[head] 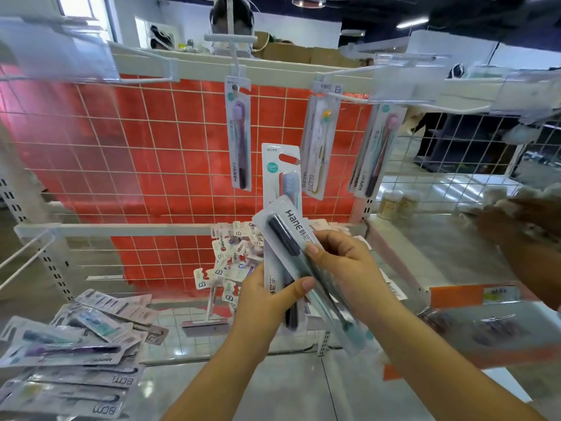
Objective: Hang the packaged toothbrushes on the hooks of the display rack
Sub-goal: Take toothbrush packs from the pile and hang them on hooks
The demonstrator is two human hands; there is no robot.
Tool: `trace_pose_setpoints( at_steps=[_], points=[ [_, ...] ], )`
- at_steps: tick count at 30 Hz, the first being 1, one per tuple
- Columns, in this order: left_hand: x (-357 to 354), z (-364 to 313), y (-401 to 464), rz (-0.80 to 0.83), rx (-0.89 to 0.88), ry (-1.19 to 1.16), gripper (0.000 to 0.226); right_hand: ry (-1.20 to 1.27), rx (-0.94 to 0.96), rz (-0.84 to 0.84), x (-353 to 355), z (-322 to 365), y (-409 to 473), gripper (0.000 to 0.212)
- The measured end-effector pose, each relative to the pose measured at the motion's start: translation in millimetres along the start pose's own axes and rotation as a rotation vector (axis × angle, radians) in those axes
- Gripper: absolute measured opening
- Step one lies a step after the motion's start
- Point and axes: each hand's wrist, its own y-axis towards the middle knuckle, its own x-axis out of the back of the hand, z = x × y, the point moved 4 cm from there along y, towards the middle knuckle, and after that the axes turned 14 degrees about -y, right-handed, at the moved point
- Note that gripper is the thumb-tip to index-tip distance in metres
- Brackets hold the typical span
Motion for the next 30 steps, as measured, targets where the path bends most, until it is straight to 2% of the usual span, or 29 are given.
trace_pose_setpoints(
  at_steps=[4, 6, 8, 11, 13, 15, 18, 22, 24, 26, 30],
  points=[
    [3.1, -7.6, 1.4, -0.010, -0.033, 0.015, 0.024, 0.024, -0.075, -0.070, 14.9, -0.1, -2.8, 0.012],
    [6.1, -11.4, 2.5, -0.004, -0.038, 0.018, 0.028, 0.067, -0.148, -0.149, 26.6, -3.7, 0.3, 0.013],
    [8.0, -14.5, 3.3, 0.002, -0.048, 0.033, 0.040, 0.217, -0.257, -0.259, 39.3, -9.3, 5.3, 0.014],
    [6.6, -14.7, 4.6, -0.003, -0.049, 0.004, 0.056, 0.573, -0.373, -0.397, 53.3, -16.4, 13.0, 0.009],
    [3.9, -13.6, 4.0, -0.008, -0.034, -0.036, 0.048, 0.666, -0.412, -0.416, 57.9, -20.5, 17.6, 0.001],
    [1.8, -10.1, 2.7, -0.015, 0.003, -0.076, 0.043, 0.724, -0.460, -0.431, 58.3, -21.2, 20.1, 0.004],
    [2.0, 1.6, -0.3, -0.007, 0.068, -0.124, 0.047, 0.848, -0.470, -0.457, 49.9, -15.2, 16.6, 0.018],
    [3.4, 6.7, -4.5, -0.028, 0.102, -0.318, 0.083, 0.801, -0.449, -0.519, 41.3, -20.4, 8.3, 0.017],
    [5.5, 5.7, -4.1, 0.021, 0.080, -0.407, 0.094, 0.824, -0.471, -0.562, 39.0, -22.8, 5.6, 0.020],
    [6.5, 2.2, -6.4, 0.057, 0.024, -0.401, 0.086, 0.890, -0.488, -0.596, 35.5, -21.1, 5.6, 0.024],
    [14.1, -1.0, -2.7, -0.066, -0.033, -0.302, 0.040, 0.971, -0.468, -0.567, 25.2, -23.3, 8.7, 0.028]
  ],
)
